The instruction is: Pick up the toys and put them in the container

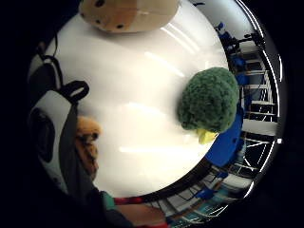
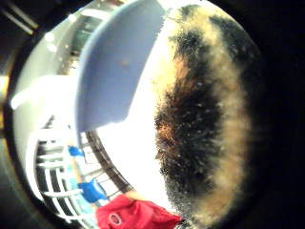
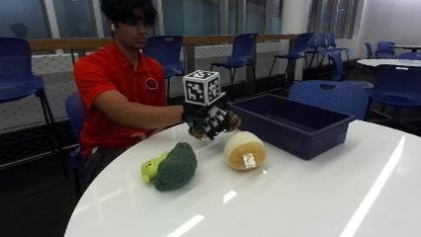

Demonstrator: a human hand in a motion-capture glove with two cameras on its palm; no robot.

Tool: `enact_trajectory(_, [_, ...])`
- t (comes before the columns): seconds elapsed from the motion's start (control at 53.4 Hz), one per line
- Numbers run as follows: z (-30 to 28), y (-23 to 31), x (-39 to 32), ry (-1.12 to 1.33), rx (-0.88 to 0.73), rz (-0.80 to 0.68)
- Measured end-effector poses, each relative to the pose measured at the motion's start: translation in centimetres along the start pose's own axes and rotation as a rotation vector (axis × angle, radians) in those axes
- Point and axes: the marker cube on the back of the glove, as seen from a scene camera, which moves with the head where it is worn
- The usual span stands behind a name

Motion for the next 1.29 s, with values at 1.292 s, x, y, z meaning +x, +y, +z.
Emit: enact_trajectory(1.292, [-7.7, -13.5, -14.5, 0.064, -0.093, -0.195])
